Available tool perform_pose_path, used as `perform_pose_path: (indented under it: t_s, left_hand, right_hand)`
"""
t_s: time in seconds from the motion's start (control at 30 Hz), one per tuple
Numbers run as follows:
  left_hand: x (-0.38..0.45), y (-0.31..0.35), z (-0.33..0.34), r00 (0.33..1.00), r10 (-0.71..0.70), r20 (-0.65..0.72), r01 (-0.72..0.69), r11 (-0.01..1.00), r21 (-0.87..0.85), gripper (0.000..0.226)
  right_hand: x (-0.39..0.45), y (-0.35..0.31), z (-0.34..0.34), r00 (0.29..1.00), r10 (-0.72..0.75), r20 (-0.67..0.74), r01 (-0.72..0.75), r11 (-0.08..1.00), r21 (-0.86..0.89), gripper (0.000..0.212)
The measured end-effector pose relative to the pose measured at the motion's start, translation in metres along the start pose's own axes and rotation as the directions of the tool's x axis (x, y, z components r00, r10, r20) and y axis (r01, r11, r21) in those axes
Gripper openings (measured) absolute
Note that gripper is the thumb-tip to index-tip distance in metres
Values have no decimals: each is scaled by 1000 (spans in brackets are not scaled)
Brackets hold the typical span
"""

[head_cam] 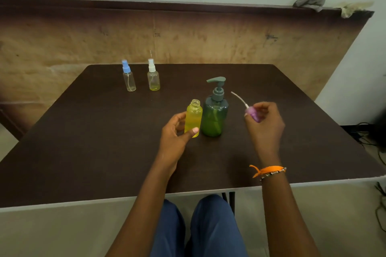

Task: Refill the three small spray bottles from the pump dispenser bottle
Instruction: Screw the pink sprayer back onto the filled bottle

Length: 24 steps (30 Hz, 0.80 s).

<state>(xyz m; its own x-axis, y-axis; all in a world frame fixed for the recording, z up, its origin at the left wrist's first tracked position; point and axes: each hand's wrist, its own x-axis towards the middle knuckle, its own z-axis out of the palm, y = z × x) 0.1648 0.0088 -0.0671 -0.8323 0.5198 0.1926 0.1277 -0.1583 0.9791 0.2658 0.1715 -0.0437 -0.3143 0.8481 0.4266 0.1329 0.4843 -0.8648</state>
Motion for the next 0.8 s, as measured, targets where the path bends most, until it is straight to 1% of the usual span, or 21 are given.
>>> perform_pose_path:
  t_s: [0.07, 0.17, 0.27, 0.37, 0.5, 0.6, 0.7, 0.8]
  left_hand:
    - [2, 4, 2, 1000, 6, -6, -6, 1000, -4, 40]
    - [6, 13, 3, 1000, 26, -14, -26, 1000, -16, 39]
    - [11, 27, 3, 998, 61, -18, -62, 998, -23, 39]
    - [16, 42, -1, 995, 96, -22, -96, 995, -16, 39]
    - [19, 60, -8, 989, 145, -15, -145, 989, 12, 42]
    - [19, 66, -12, 987, 158, -18, -158, 987, 22, 43]
    - [20, 68, -14, 987, 159, -21, -158, 987, 40, 43]
    - [20, 67, -18, 989, 147, -19, -146, 988, 44, 42]
  right_hand:
    - [6, -17, -14, 999, -29, -22, 31, 990, 137, 24]
    - [15, -45, -29, 999, -42, -7, 41, 922, 384, 20]
    - [23, -73, -34, 995, -103, -1, 89, 856, 509, 9]
    - [32, -91, -26, 983, -171, 71, 110, 848, 518, 4]
    - [38, -112, -11, 933, -302, 196, 178, 861, 477, 14]
    - [44, -127, -5, 865, -398, 305, 273, 884, 379, 11]
    - [51, -138, -4, 796, -462, 391, 366, 882, 296, 5]
    - [58, -148, -3, 735, -512, 445, 439, 859, 264, 9]
